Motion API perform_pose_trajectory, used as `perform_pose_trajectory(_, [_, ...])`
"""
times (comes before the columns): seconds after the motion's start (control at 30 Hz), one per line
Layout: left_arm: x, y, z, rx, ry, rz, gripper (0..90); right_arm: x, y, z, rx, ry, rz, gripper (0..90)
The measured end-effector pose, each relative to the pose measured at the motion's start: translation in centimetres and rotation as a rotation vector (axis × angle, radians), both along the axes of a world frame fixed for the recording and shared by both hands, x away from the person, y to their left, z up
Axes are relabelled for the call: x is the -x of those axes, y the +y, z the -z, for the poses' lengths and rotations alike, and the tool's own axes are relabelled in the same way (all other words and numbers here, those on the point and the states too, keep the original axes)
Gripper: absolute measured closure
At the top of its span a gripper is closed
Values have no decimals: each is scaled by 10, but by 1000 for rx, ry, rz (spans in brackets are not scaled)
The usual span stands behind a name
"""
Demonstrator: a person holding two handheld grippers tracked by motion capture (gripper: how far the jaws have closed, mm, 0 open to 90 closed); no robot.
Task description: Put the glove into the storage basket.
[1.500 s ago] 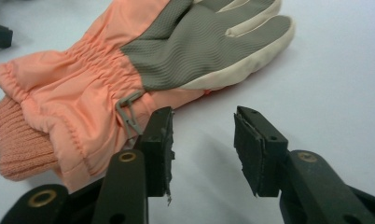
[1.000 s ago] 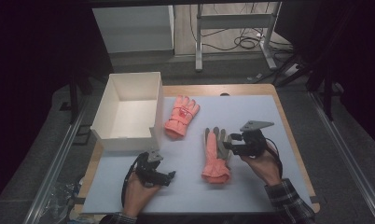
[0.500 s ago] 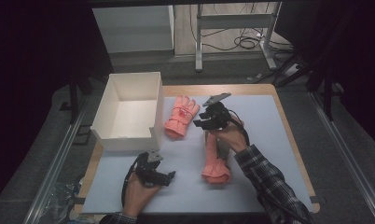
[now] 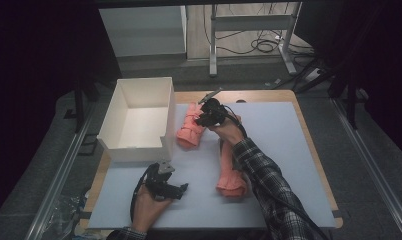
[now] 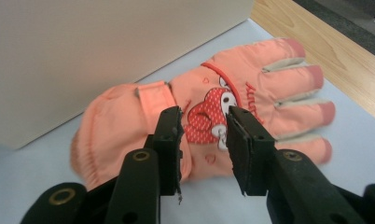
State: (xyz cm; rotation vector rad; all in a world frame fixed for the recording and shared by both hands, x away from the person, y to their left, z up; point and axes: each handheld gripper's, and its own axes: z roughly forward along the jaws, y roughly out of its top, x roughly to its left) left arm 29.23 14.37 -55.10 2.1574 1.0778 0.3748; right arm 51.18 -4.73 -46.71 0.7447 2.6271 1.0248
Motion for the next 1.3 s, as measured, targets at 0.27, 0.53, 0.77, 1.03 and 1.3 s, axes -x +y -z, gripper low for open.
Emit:
perform_pose_trajectory(0.27, [0, 0, 0, 0, 0, 0, 11, -18, 19, 19, 61, 19, 5, 632])
perform_pose_trajectory(0.53, [0, 0, 0, 1, 0, 0, 10, -24, 25, 31, 103, 83, 35, 881])
perform_pose_trajectory(0.77, [0, 0, 0, 0, 0, 0, 11, -22, 27, 27, 127, 68, 28, 900])
perform_pose_trajectory(1.03, [0, 0, 0, 0, 0, 0, 11, -12, 26, 8, 83, 51, -9, 877])
perform_pose_trajectory(1.3, [0, 0, 0, 0, 0, 0, 11, -10, 28, 10, 98, 21, -19, 480])
